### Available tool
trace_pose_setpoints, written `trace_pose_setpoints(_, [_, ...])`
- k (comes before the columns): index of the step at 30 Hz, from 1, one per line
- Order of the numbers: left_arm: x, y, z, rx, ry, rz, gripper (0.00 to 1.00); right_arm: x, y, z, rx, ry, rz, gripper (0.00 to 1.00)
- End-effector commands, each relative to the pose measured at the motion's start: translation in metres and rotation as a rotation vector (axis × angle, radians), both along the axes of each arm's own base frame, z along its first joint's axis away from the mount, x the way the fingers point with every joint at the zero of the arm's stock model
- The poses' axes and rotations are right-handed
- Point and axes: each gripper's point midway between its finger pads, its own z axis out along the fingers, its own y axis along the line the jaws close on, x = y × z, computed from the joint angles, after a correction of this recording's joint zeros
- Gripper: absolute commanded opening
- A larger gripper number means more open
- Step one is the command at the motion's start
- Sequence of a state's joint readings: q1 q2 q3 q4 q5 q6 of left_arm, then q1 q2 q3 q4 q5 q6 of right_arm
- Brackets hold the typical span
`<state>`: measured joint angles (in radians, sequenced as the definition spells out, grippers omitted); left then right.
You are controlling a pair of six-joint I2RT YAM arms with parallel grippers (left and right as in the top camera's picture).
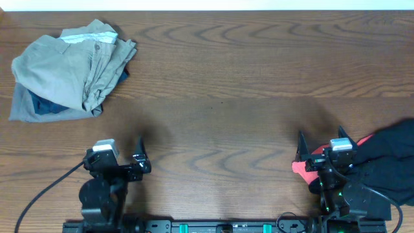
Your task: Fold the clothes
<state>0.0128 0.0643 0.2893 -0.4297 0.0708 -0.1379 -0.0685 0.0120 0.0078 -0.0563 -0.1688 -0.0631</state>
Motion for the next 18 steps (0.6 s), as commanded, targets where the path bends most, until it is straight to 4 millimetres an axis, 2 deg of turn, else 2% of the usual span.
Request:
trace_pose_setpoints(1, [0.006, 0.005, -0.001, 0.008, -0.080, 0.031, 0.98, 0.000, 0.004, -0.001, -0.012, -0.001, 0.019, 0.99])
trace_pose_setpoints(6, [0.022, 0.006, -0.003, 0.020, -0.195, 0.031, 0.98, 0.000, 0.004, -0.001, -0.012, -0.001, 0.019, 0.99])
trace_pose_setpoints(9, [0.029, 0.005, -0.012, 0.016, -0.235, 0.025, 0.98, 0.000, 0.004, -0.001, -0.012, 0.000, 0.019, 0.99])
trace_pose_setpoints(18, [0.026, 0.002, -0.036, -0.002, -0.140, 0.016, 0.98, 0.000, 0.004, -0.001, -0.012, 0.000, 0.019, 0.99])
